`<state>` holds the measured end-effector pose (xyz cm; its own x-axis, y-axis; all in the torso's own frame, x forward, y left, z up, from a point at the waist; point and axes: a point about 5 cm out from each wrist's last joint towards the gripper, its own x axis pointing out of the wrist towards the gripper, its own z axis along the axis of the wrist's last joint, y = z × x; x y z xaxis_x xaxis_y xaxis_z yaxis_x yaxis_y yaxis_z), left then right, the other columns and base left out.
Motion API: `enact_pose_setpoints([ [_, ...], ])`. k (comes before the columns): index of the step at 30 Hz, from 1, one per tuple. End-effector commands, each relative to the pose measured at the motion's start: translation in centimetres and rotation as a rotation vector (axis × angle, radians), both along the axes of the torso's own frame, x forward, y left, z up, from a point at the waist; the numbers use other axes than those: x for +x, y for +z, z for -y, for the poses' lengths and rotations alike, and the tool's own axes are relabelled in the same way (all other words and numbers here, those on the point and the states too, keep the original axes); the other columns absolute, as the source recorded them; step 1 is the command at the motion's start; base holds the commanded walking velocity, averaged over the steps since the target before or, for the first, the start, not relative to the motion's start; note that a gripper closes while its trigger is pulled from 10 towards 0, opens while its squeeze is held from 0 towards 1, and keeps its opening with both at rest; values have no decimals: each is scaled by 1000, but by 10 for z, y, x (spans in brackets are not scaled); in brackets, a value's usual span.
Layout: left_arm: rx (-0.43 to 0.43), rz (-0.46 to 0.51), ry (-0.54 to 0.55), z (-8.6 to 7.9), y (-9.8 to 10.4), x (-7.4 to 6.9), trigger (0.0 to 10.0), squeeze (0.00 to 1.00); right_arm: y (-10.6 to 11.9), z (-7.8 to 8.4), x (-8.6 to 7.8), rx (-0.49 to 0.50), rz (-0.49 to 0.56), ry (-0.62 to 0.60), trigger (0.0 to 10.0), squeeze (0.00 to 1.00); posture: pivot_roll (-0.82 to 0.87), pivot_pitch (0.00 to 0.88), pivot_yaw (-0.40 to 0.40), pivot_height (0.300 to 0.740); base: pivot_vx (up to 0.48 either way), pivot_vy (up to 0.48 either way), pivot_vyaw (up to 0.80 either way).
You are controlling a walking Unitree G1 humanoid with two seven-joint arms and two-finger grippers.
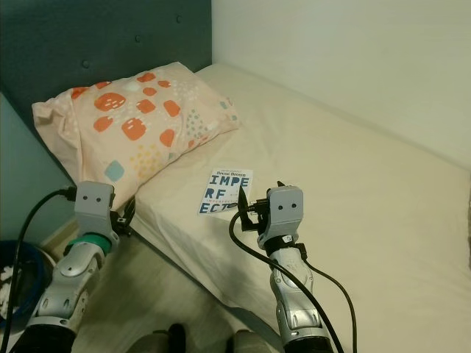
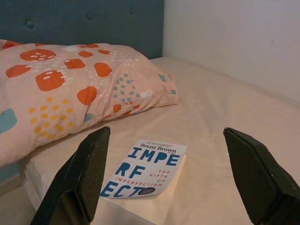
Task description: Clean up the room
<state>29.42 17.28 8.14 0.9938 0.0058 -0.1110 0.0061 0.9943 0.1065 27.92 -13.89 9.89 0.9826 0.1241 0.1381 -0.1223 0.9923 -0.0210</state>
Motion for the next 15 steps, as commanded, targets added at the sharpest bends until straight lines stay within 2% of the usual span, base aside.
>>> enact_pose_setpoints([
  [1, 7, -29, -8, 1, -6, -2, 10000, 0, -6, -1, -1, 1, -28, 3, 10000, 0, -155, 11, 52, 731, 0, 0, 0],
  [15, 10, -29, -11, 1, -6, -2, 10000, 0, -6, -2, -2, 6, -27, 0, 10000, 0, -153, 15, 59, 731, 0, 0, 0],
])
